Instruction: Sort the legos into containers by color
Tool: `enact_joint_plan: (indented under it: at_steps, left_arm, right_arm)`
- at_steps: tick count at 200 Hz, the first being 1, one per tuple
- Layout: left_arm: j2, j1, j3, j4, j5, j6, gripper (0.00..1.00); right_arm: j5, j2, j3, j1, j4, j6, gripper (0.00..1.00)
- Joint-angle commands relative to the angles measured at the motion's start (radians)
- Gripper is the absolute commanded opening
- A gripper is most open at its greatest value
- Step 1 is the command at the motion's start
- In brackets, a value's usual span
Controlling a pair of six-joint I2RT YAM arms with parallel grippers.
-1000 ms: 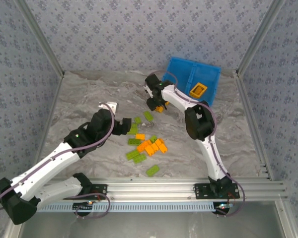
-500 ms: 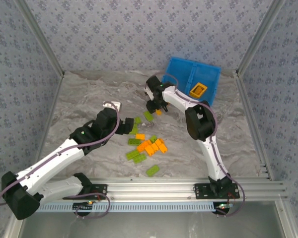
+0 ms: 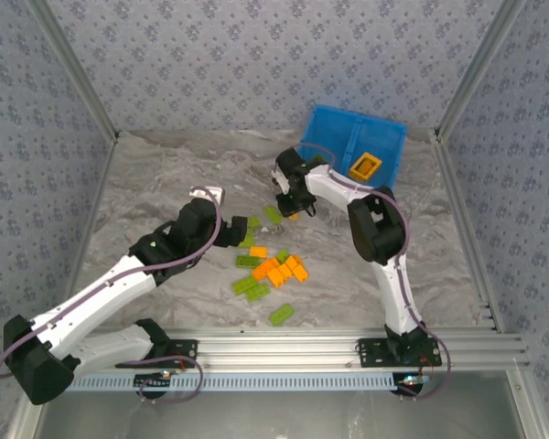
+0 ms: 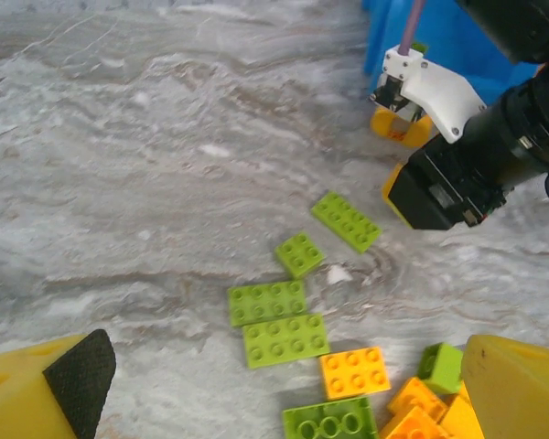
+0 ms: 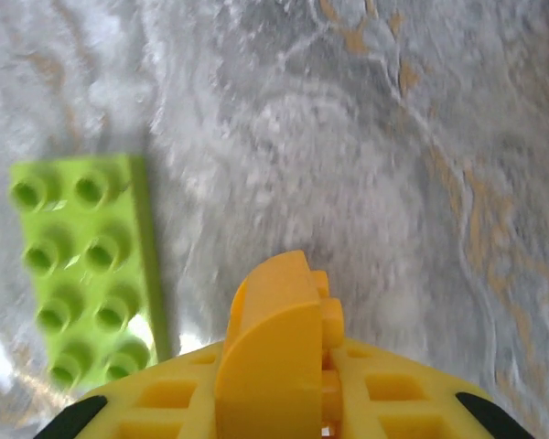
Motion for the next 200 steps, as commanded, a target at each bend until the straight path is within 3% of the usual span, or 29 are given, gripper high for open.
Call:
enact_joint_plan:
  at_steps: [1, 37, 56, 77, 106, 144, 163, 200]
  left_arm:
    - [-0.069, 0.004, -0.033, 0.120, 0.119, 0.036, 0.99]
    - [-0.124, 0.003, -0.072, 0.203, 0.286, 0.112, 0.99]
    - [-0.134, 0.002, -0.077, 0.224, 0.344, 0.133, 0.99]
    - [-0.134, -0.002, -0.076, 0.238, 0.364, 0.136, 0.99]
    - [-0.134, -0.004, -0.073, 0.215, 0.343, 0.122, 0.99]
    - [-0.150, -0.005, -0.069, 0.167, 0.319, 0.105, 0.99]
    - [-0.160, -0.005, -0.070, 0.150, 0.309, 0.104, 1.00]
    - [-0.160, -0.005, -0.070, 0.166, 0.278, 0.108, 0.99]
  right_arm:
    - [0.022, -0.241, -0.128, -0.049, 0.221, 0.126, 0.26]
    - [0.245, -0.423, -0.322, -0.214, 0.382, 0.317, 0.27]
    - [0.295, -0.387, -0.299, -0.320, 0.383, 0.362, 0.27]
    - [0.282, -0.256, -0.144, -0.396, 0.308, 0.351, 0.27]
    - [0.322, -0.051, 0.110, -0.423, 0.165, 0.326, 0.29]
    - [0.347, 0.114, 0.321, -0.436, 0.045, 0.309, 0.41]
    - [0.346, 0.105, 0.329, -0.429, 0.027, 0.302, 0.49]
    - [0.322, -0.069, 0.160, -0.406, 0.109, 0.321, 0.51]
